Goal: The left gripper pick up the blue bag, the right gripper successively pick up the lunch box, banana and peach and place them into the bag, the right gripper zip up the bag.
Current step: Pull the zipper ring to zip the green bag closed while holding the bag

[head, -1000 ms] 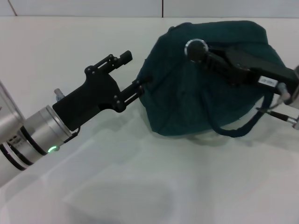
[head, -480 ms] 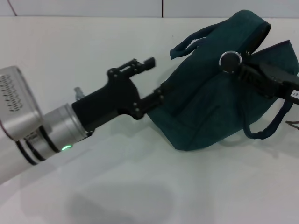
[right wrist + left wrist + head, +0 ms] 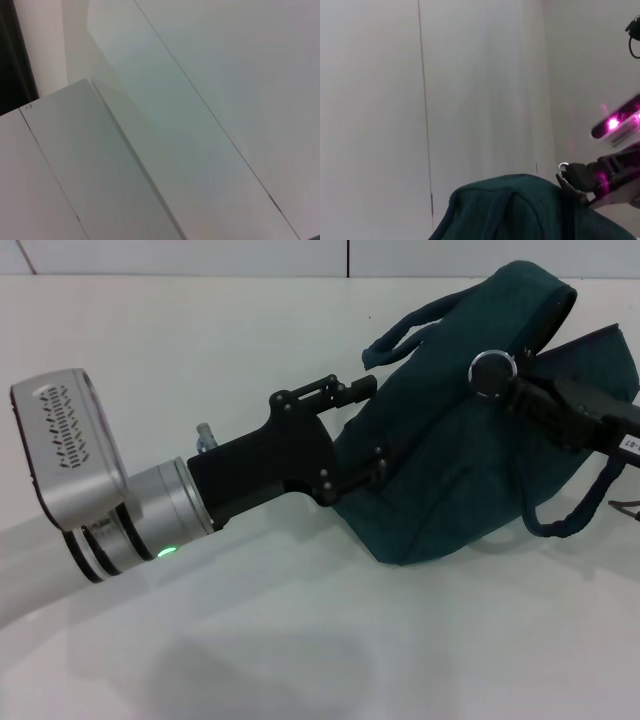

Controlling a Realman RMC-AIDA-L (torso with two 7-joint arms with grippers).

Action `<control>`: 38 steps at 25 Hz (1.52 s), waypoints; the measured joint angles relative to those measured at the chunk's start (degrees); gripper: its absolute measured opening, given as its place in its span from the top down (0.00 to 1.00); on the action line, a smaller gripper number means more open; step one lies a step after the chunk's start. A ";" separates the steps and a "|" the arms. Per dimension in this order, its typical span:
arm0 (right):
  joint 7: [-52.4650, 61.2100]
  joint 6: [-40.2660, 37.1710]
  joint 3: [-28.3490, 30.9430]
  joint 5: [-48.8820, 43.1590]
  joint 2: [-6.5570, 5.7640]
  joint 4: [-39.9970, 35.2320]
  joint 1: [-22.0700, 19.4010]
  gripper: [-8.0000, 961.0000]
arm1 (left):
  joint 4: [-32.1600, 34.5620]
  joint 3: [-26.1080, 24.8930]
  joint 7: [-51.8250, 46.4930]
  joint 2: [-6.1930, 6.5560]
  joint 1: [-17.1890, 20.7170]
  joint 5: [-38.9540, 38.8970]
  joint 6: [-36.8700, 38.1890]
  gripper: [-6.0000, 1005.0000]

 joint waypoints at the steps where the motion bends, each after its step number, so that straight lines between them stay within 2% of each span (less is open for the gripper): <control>1: -0.03 0.05 -0.01 -0.02 0.02 -0.01 0.00 0.95 | 0.00 0.00 -0.07 0.00 -0.10 -0.07 0.00 0.39; 15: -0.42 0.21 -0.38 -0.46 -0.21 0.24 -0.03 0.95 | 0.15 -0.10 1.33 0.01 0.04 -1.31 0.03 0.66; 19: -0.57 0.72 -0.21 -2.17 -0.43 -0.31 -0.80 0.95 | 0.34 1.59 3.51 0.01 0.05 -1.18 0.43 0.74; 22: -0.58 0.81 -0.15 -3.25 -0.72 -1.15 -1.43 0.95 | 0.58 2.95 5.36 0.00 0.05 -1.18 0.56 0.95; 26: -0.65 0.75 -0.17 -3.34 -1.23 -2.29 -3.01 0.95 | 0.65 4.00 8.30 0.00 0.05 -1.50 0.73 0.95; 32: -0.43 -0.01 1.80 -3.10 -1.70 -7.21 -7.55 0.95 | 0.71 3.96 10.32 0.00 0.25 -3.02 1.39 0.95; 36: -1.57 -0.45 6.46 -3.18 -1.23 -8.09 -9.71 0.94 | 1.40 4.18 11.01 0.05 0.37 -3.85 1.40 0.95; 38: -3.15 -0.46 8.70 -3.18 -0.61 -7.78 -10.19 0.94 | 1.55 4.21 11.02 0.16 0.31 -3.72 1.30 0.95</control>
